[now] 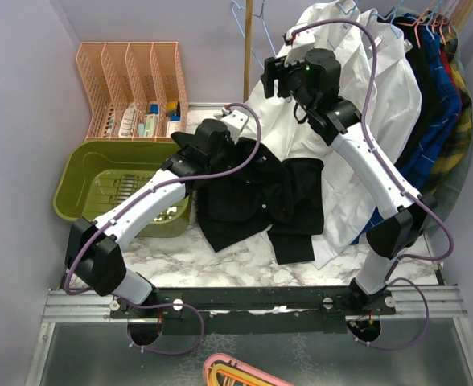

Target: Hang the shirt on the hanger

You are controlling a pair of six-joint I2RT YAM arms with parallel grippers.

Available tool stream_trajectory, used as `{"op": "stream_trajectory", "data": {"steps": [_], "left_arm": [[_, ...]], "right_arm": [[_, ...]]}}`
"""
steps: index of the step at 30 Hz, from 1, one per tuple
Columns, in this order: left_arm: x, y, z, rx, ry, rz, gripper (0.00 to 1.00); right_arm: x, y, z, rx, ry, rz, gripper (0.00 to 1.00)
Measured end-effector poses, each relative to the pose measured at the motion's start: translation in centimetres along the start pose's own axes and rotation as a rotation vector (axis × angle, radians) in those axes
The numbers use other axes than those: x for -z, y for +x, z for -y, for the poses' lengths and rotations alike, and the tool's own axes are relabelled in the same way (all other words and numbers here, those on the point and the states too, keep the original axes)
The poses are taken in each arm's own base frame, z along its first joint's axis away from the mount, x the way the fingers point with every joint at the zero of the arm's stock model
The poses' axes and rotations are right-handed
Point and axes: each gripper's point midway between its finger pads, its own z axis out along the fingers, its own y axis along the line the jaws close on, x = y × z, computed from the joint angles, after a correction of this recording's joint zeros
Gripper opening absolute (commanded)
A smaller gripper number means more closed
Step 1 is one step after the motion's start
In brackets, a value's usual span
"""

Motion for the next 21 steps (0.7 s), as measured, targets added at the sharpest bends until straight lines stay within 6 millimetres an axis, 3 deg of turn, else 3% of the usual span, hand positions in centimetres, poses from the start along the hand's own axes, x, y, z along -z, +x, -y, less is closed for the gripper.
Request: {"op": "stream_trajectory", "data": {"steps": [5,11,15,21], "left_arm": [[0.8,-0.7,-0.1,0.005,0.005,0.024,0.0],[0.9,-0.6,0.1,0.008,0.024,0.024,0.0],[0.8,-0.5,0.1,0.01,0.032,0.023,0.01],[0.8,-0.5,0.3,0.012,0.039,0.023,0.01]], "right_arm": [[-0.5,0.4,0.7,0.013,0.012,0.004,0.47],[-1.0,1.2,1.8,0.007,0.011,0.001,0.44],[-1.4,1.1,1.8,0.002,-0.004,0.007,0.37],[-2.7,0.6,1.4,-0.001,-0.029,0.021,0.36]]}}
